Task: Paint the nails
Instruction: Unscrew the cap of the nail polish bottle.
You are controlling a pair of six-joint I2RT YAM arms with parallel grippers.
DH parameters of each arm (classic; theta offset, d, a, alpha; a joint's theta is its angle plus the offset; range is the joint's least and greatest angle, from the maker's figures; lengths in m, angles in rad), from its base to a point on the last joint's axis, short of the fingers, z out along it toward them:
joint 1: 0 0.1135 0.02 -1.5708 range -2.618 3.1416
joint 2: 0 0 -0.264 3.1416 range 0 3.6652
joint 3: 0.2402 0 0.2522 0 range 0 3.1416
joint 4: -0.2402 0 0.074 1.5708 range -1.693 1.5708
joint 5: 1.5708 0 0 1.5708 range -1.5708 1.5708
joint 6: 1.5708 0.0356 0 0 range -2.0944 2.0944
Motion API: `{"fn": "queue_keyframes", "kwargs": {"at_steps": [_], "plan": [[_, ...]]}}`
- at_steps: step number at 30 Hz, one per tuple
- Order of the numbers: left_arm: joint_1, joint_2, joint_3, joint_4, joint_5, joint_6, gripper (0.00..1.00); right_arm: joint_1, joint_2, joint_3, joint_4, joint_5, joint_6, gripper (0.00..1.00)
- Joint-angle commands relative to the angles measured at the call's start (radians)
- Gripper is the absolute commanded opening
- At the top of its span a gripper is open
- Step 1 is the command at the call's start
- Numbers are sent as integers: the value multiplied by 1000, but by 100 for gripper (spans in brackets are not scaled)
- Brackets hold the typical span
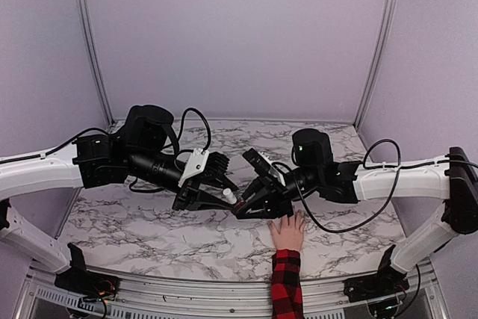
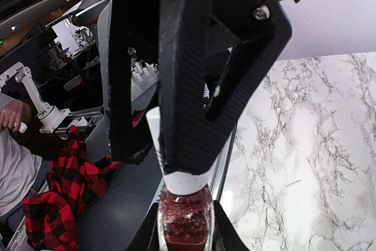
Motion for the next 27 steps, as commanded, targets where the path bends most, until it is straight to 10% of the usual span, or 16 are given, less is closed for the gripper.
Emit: {"fn": "queue_keyframes", "kwargs": {"at_steps": [1,27], "plan": [[-12,-14,28,-69,-44,26,36,-2,14,54,-42,22,-24,0],[-20,-3,47,-145,-100,64,29,11,34,70,-100,28,-69,0]]}}
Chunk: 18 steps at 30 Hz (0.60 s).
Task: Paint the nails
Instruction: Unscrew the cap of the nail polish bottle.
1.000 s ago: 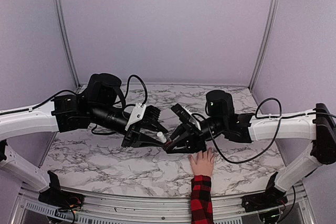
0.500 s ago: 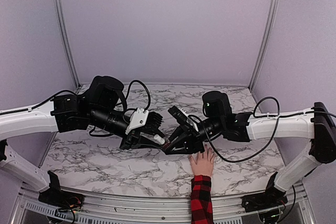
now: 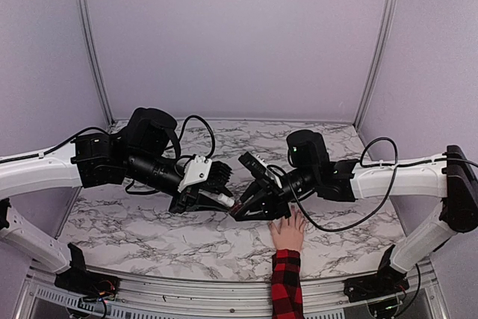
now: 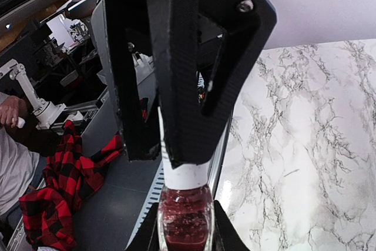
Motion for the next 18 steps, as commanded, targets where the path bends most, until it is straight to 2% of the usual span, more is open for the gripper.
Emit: {"fn": "queue_keyframes", "kwargs": {"at_steps": [1,18], "plan": [[-4,-3,26,-27,-10,8,28,9,11,44,-9,2,-18,0],[-4,2,40,-33,-20,-11,10,26,8,60,-61,44,-70,0]]}}
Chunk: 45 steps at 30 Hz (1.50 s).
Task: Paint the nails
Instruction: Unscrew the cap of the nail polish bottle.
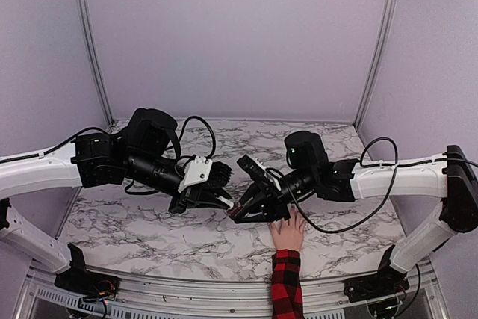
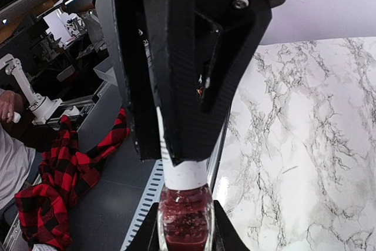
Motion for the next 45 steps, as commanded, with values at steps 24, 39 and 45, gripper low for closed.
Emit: {"fn": "queue_keyframes", "kwargs": {"at_steps": [24,39,45], "plan": [[-10,-8,17,-39,-3,31,34,20,2,50,-25,4,-52,0],[-11,-9,11,-53,0,45,26,20,5,50,-20,-3,-50,0],[-11,-7,11,-58,-10,51,26,20,3,52,-20,-8,-49,0]]}}
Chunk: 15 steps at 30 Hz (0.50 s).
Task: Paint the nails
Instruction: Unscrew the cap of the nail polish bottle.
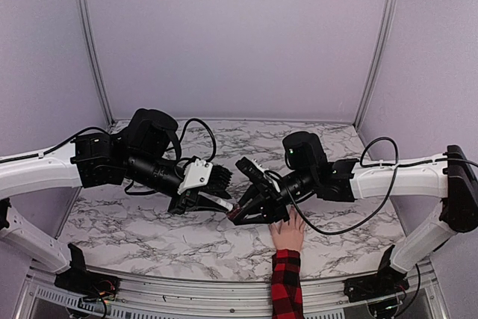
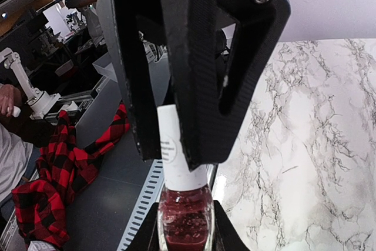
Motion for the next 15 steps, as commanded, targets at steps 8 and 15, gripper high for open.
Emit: {"fn": "queue_keyframes", "kwargs": {"at_steps": [8,15], "plan": [[-5,-8,9,-40,3,14,24,8,7,42,14,-23,-8,0],[-5,-6,20,-40,-4,-7,11,7,-3,40,9,10,-15,0]]}}
